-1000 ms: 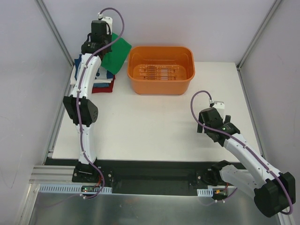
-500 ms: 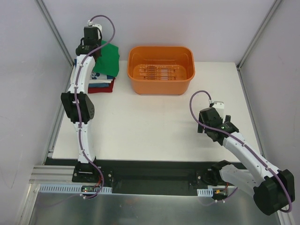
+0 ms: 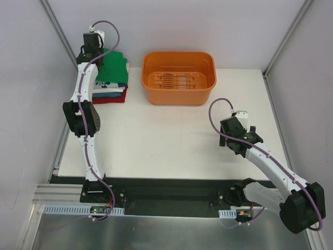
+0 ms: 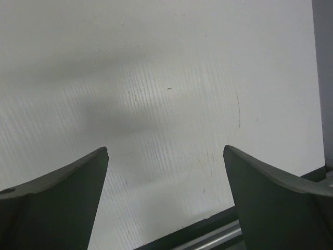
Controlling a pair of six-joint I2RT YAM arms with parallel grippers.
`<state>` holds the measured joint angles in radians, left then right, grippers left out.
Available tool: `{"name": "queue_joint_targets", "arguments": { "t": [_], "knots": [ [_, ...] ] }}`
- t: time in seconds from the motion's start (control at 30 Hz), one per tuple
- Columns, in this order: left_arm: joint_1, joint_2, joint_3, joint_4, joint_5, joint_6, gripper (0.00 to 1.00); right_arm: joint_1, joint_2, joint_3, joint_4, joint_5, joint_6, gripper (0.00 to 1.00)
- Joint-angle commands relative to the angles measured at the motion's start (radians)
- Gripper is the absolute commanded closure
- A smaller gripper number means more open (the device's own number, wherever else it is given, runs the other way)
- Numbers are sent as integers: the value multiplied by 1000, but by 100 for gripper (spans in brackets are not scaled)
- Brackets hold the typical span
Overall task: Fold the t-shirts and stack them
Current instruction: Put the neatly folded tshirt into the corner of the board with the left arm
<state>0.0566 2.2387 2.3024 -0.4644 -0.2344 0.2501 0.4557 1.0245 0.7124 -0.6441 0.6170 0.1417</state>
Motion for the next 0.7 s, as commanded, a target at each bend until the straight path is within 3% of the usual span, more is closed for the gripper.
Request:
{"name": "queue_joint_targets", "arguments": {
  "t": [0.0, 0.13, 0.27, 0.3, 0.33, 0.37, 0.4, 0.47, 0.67],
  "knots": [
    [25, 18, 9, 101, 7, 44, 89, -5, 2, 55, -28, 36, 16, 3],
    [31, 38, 8, 121, -58, 63, 89, -3, -4, 64, -45, 56, 22, 3],
    [37, 9, -23, 127, -80, 46, 71, -5, -18, 68, -74, 72, 30, 3],
    [37, -1, -26, 127, -83, 43, 48, -5, -33, 68, -77, 72, 29, 3],
    [37, -14, -37, 127, -80, 35, 32, -3, -41, 65, -78, 72, 32, 3],
    [35, -49, -67, 125, -66, 25, 17, -5, -49, 61, -80, 73, 35, 3],
    [35, -72, -89, 125, -54, 9, 9, -5, -70, 55, -84, 75, 39, 3],
    [29, -147, -168, 124, -33, -6, 1, -3, -92, 47, -85, 70, 39, 3],
    [3, -298, -335, 115, -16, -83, 1, -3, -147, 39, -85, 29, 38, 3]
  ]
}}
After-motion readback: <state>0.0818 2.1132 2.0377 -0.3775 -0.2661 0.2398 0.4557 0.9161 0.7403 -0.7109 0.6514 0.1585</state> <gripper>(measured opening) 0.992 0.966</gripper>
